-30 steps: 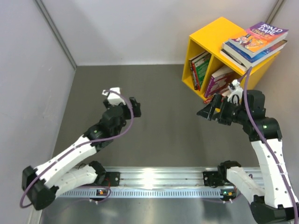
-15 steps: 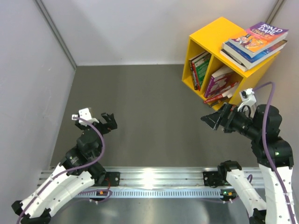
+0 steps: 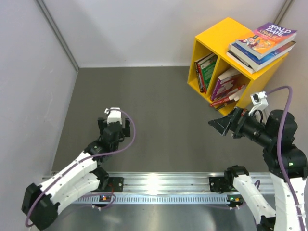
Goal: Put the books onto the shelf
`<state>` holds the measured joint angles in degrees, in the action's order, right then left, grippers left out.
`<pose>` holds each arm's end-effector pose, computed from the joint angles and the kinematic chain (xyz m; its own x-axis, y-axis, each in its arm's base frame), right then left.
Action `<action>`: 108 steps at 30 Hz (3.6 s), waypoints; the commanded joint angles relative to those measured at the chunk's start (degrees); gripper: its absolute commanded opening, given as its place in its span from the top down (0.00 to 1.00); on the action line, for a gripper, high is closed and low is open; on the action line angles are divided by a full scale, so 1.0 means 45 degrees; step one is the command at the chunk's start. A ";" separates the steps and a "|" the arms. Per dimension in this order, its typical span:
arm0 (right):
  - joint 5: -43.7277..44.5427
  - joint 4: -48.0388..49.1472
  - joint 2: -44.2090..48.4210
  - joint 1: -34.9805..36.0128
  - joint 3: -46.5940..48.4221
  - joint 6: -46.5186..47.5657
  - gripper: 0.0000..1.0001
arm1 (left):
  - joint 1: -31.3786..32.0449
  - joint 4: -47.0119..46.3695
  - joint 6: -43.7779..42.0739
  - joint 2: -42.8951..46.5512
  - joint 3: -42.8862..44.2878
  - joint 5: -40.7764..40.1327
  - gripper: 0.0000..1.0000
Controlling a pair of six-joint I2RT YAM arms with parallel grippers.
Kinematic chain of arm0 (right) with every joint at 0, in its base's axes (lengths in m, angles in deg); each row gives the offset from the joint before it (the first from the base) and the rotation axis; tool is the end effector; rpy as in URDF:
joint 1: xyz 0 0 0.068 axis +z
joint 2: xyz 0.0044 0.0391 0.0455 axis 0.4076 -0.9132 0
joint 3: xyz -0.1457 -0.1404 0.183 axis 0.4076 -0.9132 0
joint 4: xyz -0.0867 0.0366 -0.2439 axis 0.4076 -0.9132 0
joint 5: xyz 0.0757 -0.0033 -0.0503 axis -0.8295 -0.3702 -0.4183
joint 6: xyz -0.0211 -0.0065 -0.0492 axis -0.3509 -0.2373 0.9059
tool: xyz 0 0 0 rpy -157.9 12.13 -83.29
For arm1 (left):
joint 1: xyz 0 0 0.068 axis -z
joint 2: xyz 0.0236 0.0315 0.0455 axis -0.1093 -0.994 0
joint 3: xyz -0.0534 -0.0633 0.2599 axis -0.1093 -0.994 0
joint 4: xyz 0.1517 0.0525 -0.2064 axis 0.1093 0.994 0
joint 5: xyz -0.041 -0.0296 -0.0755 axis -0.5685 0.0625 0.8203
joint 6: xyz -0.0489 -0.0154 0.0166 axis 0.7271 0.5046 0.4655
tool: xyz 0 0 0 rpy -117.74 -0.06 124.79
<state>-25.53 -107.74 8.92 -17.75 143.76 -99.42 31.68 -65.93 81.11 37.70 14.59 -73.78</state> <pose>0.0687 0.0254 0.4156 -0.5784 0.3737 -0.7251 -0.3097 0.7217 0.6190 0.1456 -0.0856 0.2333 -0.3581 0.0514 -0.9323 -0.0353 0.9970 0.0685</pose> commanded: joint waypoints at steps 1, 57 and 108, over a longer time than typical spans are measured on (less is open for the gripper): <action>0.0224 -0.0543 0.0171 -0.0015 0.0849 0.0235 0.00 | -0.3184 -0.3660 -0.0676 -0.0827 -0.0668 0.2695 0.01; 0.6810 2.5638 -1.0334 -0.1049 -1.1395 0.7267 0.00 | -0.8766 -1.6206 -0.2296 -1.0633 -0.1705 0.8952 0.01; 0.6711 2.6955 -1.0708 -0.1655 -1.2138 0.6798 0.00 | -0.8728 -1.5914 -0.2316 -1.0769 -0.1511 0.8874 0.01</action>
<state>3.63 8.08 -39.27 -23.85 88.20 -69.13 -7.62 -135.11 71.10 -9.97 5.74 -34.27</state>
